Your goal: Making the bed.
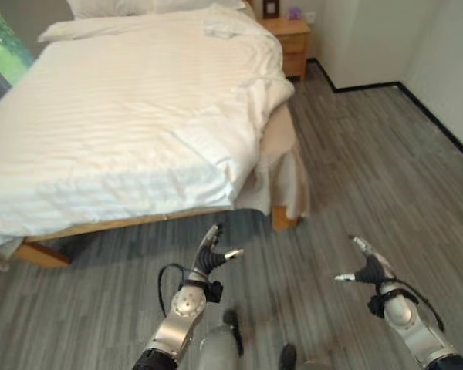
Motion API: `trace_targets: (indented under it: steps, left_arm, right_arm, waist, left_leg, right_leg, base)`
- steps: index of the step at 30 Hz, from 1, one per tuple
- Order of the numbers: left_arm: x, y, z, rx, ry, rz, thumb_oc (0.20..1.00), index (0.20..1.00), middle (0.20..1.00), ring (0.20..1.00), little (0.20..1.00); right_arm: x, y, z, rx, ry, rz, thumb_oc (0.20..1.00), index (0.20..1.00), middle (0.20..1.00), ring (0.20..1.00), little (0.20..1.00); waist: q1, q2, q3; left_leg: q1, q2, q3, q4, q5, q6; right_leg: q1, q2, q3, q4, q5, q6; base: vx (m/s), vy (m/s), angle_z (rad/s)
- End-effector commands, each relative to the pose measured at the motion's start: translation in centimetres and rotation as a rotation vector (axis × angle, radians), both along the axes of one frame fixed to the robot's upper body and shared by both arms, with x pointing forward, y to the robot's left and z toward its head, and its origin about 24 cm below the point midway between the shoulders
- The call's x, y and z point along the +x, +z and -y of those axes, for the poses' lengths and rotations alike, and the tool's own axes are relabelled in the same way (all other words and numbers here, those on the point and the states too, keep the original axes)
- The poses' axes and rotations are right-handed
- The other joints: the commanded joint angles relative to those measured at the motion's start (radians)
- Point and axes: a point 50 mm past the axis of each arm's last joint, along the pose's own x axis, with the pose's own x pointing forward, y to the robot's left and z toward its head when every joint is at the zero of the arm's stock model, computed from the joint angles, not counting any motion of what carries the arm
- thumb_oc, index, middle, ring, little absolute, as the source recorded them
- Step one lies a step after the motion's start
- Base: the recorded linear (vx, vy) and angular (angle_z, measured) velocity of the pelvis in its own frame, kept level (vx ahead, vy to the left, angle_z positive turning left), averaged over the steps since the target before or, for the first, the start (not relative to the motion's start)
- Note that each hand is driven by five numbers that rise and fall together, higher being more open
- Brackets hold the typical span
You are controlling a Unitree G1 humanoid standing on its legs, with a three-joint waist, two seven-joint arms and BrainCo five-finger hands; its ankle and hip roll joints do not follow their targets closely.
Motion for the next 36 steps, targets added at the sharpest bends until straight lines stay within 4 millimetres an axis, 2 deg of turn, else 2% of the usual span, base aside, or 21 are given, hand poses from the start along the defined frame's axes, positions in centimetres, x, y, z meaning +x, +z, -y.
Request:
trace_targets:
  steps: [1,3,4,5,6,7,8,9,10,11,13,14,15,16,17,18,20,25,31,34,36]
  left_arm:
    - [1.0,2.7,-0.1,-0.034,0.025,0.130,1.000,1.000,1.000,1.000,1.000]
    - [0.8,2.7,-0.3,-0.016,0.025,0.134,1.000,1.000,1.000,1.000,1.000]
    - [0.7,2.7,-0.8,0.008,0.044,0.132,1.000,1.000,1.000,1.000,1.000]
    - [0.8,2.6,-1.1,0.016,0.071,0.130,1.000,1.000,1.000,1.000,1.000]
    - [0.8,2.6,-1.1,0.018,0.072,0.130,1.000,1.000,1.000,1.000,1.000]
    - [1.1,3.2,-1.9,0.079,0.100,0.158,1.000,1.000,1.000,1.000,1.000]
    - [1.4,3.7,-2.6,0.121,0.129,0.184,1.000,1.000,1.000,1.000,1.000]
    - [1.4,3.7,-2.6,0.122,0.129,0.184,1.000,1.000,1.000,1.000,1.000]
    - [1.7,4.4,-3.5,0.132,0.179,0.215,1.000,1.000,1.000,1.000,1.000]
    - [2.0,5.4,-4.8,0.125,0.260,0.264,1.000,1.000,1.000,1.000,1.000]
    - [2.2,6.0,-5.6,0.147,0.279,0.291,1.000,1.000,1.000,1.000,1.000]
    - [2.2,6.0,-5.6,0.148,0.279,0.291,1.000,1.000,1.000,1.000,1.000]
    - [2.3,6.2,-6.0,0.157,0.291,0.301,1.000,1.000,1.000,1.000,1.000]
    - [2.8,6.6,-6.1,0.197,0.292,0.312,1.000,1.000,1.000,1.000,1.000]
    - [2.9,6.8,-6.7,0.200,0.323,0.329,1.000,1.000,1.000,1.000,1.000]
    - [3.1,6.6,-6.8,0.207,0.340,0.318,1.000,1.000,1.000,1.000,1.000]
    - [3.7,7.0,-7.4,0.238,0.365,0.321,1.000,1.000,1.000,1.000,1.000]
    - [4.6,7.2,-8.6,0.295,0.395,0.302,1.000,1.000,1.000,1.000,1.000]
    - [5.1,5.5,-9.1,0.390,0.387,0.208,1.000,1.000,1.000,1.000,1.000]
    - [5.8,3.8,-10.4,0.481,0.400,0.071,1.000,1.000,1.000,1.000,1.000]
    - [6.1,3.5,-10.7,0.505,0.405,0.043,1.000,1.000,1.000,1.000,1.000]
  right_arm:
    - [1.2,2.3,0.7,0.008,-0.022,0.125,1.000,1.000,1.000,1.000,1.000]
    - [0.9,2.0,0.5,0.006,-0.020,0.111,1.000,1.000,1.000,1.000,1.000]
    - [0.3,0.9,0.3,-0.004,-0.028,0.070,1.000,1.000,1.000,1.000,1.000]
    - [-0.1,0.1,0.3,-0.006,-0.042,0.035,1.000,1.000,1.000,1.000,1.000]
    - [0.0,0.1,0.3,-0.005,-0.041,0.036,1.000,1.000,1.000,1.000,1.000]
    - [-0.4,-0.5,0.3,0.013,-0.070,0.014,1.000,1.000,1.000,1.000,1.000]
    - [-0.7,-0.8,0.4,0.009,-0.084,0.004,1.000,1.000,1.000,1.000,1.000]
    - [-0.7,-0.8,0.4,0.009,-0.084,0.005,1.000,1.000,1.000,1.000,1.000]
    - [-1.0,-1.0,0.8,-0.001,-0.103,-0.005,1.000,1.000,1.000,1.000,1.000]
    - [-1.3,-1.3,1.4,-0.009,-0.131,-0.018,1.000,1.000,1.000,1.000,1.000]
    - [-1.6,-1.5,1.9,0.024,-0.174,-0.026,1.000,1.000,1.000,1.000,1.000]
    - [-1.6,-1.5,1.9,0.026,-0.174,-0.026,1.000,1.000,1.000,1.000,1.000]
    - [-1.8,-1.7,2.1,0.031,-0.188,-0.035,1.000,1.000,1.000,1.000,1.000]
    - [-1.7,-1.6,2.7,-0.007,-0.199,-0.038,1.000,1.000,1.000,1.000,1.000]
    - [-3.2,-2.7,2.5,0.014,-0.205,-0.094,1.000,1.000,1.000,1.000,1.000]
    - [-3.5,-3.2,2.6,0.006,-0.206,-0.118,1.000,1.000,1.000,1.000,1.000]
    - [-3.4,-3.2,2.9,-0.022,-0.183,-0.131,1.000,1.000,1.000,1.000,1.000]
    - [-3.6,-3.2,3.5,-0.043,-0.161,-0.158,1.000,1.000,1.000,1.000,1.000]
    - [-4.4,-3.3,4.3,-0.065,-0.159,-0.191,1.000,1.000,1.000,1.000,1.000]
    - [-4.6,-3.2,4.9,-0.081,-0.158,-0.198,1.000,1.000,1.000,1.000,1.000]
    - [-4.6,-3.1,5.0,-0.085,-0.157,-0.195,1.000,1.000,1.000,1.000,1.000]
  waist:
    - [0.032,0.000,-0.014]
    - [0.033,-0.004,-0.022]
    - [0.042,-0.017,-0.024]
    - [0.037,-0.024,-0.022]
    - [0.038,-0.028,-0.021]
    - [0.017,-0.024,-0.005]
    - [0.007,-0.019,0.002]
    - [0.007,-0.020,0.001]
    - [0.005,-0.015,0.006]
    - [-0.012,-0.005,0.011]
    - [-0.028,0.002,0.012]
    - [-0.029,0.004,0.012]
    - [-0.032,-0.001,0.010]
    - [-0.044,-0.008,0.005]
    - [-0.043,-0.032,-0.018]
    - [-0.043,-0.034,-0.032]
    - [-0.049,-0.028,-0.058]
    - [-0.065,-0.009,-0.083]
    - [-0.090,0.007,-0.096]
    - [-0.116,0.010,-0.096]
    - [-0.122,0.011,-0.093]
  left_leg:
    - [0.096,0.026,0.080,-0.032,0.106,-0.028]
    - [0.109,0.011,0.070,-0.034,0.109,-0.014]
    - [0.158,-0.017,0.081,-0.034,0.089,0.005]
    - [0.196,-0.030,0.096,-0.034,0.067,0.023]
    - [0.197,-0.035,0.099,-0.034,0.063,0.027]
    - [0.251,-0.047,0.091,-0.034,0.029,0.052]
    - [0.272,-0.045,0.089,-0.034,0.009,0.059]
    - [0.271,-0.047,0.090,-0.034,0.009,0.059]
    - [0.283,-0.047,0.082,-0.034,-0.001,0.058]
    - [0.308,-0.042,0.063,-0.034,-0.021,0.046]
    - [0.323,-0.036,0.044,-0.034,-0.033,0.026]
    - [0.324,-0.032,0.042,-0.034,-0.034,0.024]
    - [0.315,-0.030,0.052,-0.034,-0.018,0.022]
    - [0.319,-0.032,0.043,-0.034,-0.029,0.018]
    - [0.340,-0.055,0.038,-0.034,-0.047,0.016]
    - [0.346,-0.057,0.043,-0.034,-0.045,0.011]
    - [0.355,-0.051,0.048,-0.034,-0.045,0.004]
    - [0.363,-0.040,0.041,-0.034,-0.041,-0.004]
    - [0.373,-0.029,0.050,-0.034,-0.045,-0.017]
    - [0.373,-0.024,0.067,-0.034,-0.047,-0.024]
    - [0.369,-0.023,0.072,-0.034,-0.045,-0.026]
  right_leg:
    - [0.087,-0.074,-0.068,0.031,-0.089,0.128]
    - [0.073,-0.084,-0.054,0.088,-0.098,0.129]
    - [0.027,-0.116,-0.074,0.287,-0.064,0.181]
    - [-0.020,-0.169,-0.089,0.396,-0.002,0.231]
    - [-0.025,-0.177,-0.085,0.407,-0.007,0.237]
    - [-0.138,-0.247,-0.077,0.629,0.124,0.270]
    - [-0.206,-0.284,-0.079,0.717,0.136,0.270]
    - [-0.209,-0.285,-0.078,0.720,0.135,0.270]
    - [-0.229,-0.309,-0.091,0.687,0.123,0.265]
    - [-0.251,-0.335,-0.110,0.559,0.079,0.244]
    - [-0.248,-0.334,-0.098,0.353,0.060,0.223]
    - [-0.239,-0.328,-0.102,0.338,0.066,0.222]
    - [-0.235,-0.319,-0.099,0.232,0.085,0.213]
    - [-0.228,-0.305,-0.064,0.127,0.096,0.218]
    - [-0.178,-0.308,-0.032,0.047,0.141,0.234]
    - [-0.169,-0.308,-0.031,0.039,0.170,0.242]
    - [-0.150,-0.302,-0.038,0.012,0.181,0.244]
    - [-0.129,-0.293,-0.046,0.011,0.160,0.233]
    - [-0.123,-0.287,-0.045,0.011,0.147,0.235]
    - [-0.136,-0.278,-0.035,0.011,0.148,0.238]
    - [-0.144,-0.277,-0.030,0.011,0.151,0.239]
  base:
    - [0.64,0.118,0.01]
    - [0.47,0.102,0.08]
    - [0.47,0.143,-0.08]
    - [0.47,0.157,-0.29]
    - [0.38,0.165,-0.28]
    - [0.33,0.161,-0.11]
    - [0.32,0.144,0.10]
    - [0.22,0.037,0.26]
    - [0.34,-0.074,0.68]
    - [0.43,-0.119,0.78]
    - [0.31,-0.147,0.54]
    - [0.09,-0.129,0.38]
    - [0.08,-0.107,0.73]
    - [0.23,-0.150,0.97]
    - [0.33,-0.131,1.12]
    - [0.24,-0.085,1.19]
    - [0.22,-0.088,0.79]
    - [0.16,-0.044,-0.17]
    - [0.11,-0.011,-0.01]
    - [0.09,0.004,-0.02]
    - [0.02,0.006,-0.15]
